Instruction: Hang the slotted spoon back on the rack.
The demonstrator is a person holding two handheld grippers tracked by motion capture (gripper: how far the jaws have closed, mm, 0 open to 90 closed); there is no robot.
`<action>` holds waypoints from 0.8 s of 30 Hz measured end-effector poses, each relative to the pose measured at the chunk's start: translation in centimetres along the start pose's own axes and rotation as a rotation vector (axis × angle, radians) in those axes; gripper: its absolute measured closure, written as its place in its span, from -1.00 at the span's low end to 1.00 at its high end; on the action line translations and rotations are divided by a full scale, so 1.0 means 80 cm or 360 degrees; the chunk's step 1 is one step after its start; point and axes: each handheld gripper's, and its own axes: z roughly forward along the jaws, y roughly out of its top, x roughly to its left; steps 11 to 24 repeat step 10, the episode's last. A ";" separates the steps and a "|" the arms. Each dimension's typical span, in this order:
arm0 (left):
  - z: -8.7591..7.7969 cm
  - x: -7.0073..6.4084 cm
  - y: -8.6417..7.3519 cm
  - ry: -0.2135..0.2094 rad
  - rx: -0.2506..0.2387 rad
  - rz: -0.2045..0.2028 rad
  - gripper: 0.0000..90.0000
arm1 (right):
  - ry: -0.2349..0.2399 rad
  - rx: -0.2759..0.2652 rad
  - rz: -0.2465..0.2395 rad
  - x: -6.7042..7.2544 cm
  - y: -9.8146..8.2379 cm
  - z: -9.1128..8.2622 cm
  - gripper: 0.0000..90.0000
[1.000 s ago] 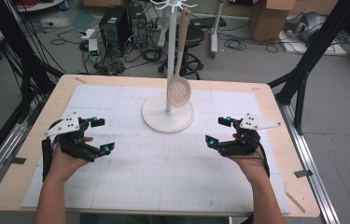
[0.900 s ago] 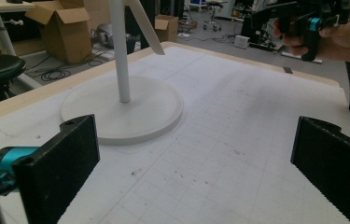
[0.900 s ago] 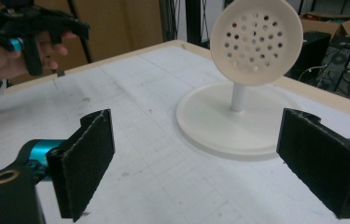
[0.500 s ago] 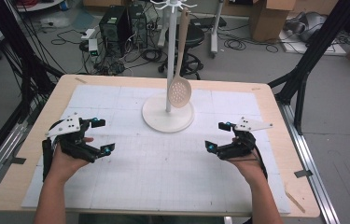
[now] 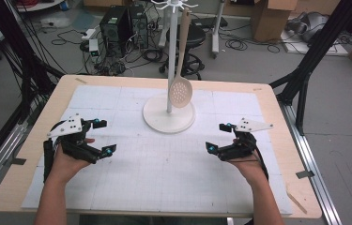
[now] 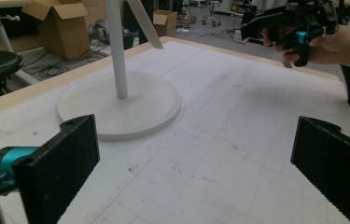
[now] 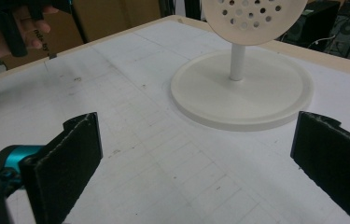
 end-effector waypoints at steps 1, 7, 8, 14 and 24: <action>0.000 0.000 0.000 0.0000 0.0000 -0.0001 -0.96 | 0.0000 -0.0001 -0.0003 0.000 0.000 0.000 -0.98; 0.001 0.000 -0.001 0.0001 0.0008 -0.0003 -0.96 | -0.0005 0.0003 -0.0008 -0.001 -0.001 0.001 -0.98; 0.002 0.000 -0.001 -0.0002 0.0011 -0.0001 -0.96 | -0.0003 0.0008 -0.0006 -0.001 -0.001 0.001 -0.98; 0.002 0.001 -0.001 0.0000 0.0012 -0.0006 -0.96 | 0.0002 0.0010 -0.0004 -0.001 -0.001 0.001 -0.98; 0.002 0.001 -0.001 0.0000 0.0012 -0.0006 -0.96 | 0.0002 0.0010 -0.0004 -0.001 -0.001 0.001 -0.98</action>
